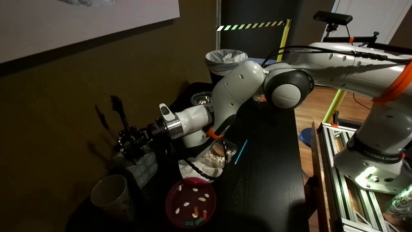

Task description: Put the tongs in the box on the left

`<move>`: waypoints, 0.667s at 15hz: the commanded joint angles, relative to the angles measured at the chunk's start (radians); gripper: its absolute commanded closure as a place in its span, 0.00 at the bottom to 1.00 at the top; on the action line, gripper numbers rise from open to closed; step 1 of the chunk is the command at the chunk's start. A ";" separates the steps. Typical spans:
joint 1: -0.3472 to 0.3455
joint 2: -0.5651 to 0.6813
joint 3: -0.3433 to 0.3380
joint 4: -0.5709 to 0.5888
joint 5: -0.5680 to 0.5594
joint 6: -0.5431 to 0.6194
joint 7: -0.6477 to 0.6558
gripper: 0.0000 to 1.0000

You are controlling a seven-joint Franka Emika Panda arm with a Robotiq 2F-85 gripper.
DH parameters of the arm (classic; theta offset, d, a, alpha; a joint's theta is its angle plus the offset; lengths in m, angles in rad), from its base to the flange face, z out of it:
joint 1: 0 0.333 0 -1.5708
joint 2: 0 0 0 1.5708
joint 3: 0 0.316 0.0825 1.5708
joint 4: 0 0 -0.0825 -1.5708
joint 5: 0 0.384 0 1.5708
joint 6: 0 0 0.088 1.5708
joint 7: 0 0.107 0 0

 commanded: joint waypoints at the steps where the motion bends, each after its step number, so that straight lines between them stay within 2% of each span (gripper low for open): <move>1: 0.016 -0.052 -0.029 -0.054 -0.022 0.011 0.099 1.00; 3: 0.019 -0.018 -0.024 -0.003 0.004 0.042 0.044 1.00; 4: 0.013 0.006 -0.013 0.034 -0.019 0.045 0.011 1.00; 10: 0.006 0.050 -0.030 0.062 -0.040 0.019 -0.063 1.00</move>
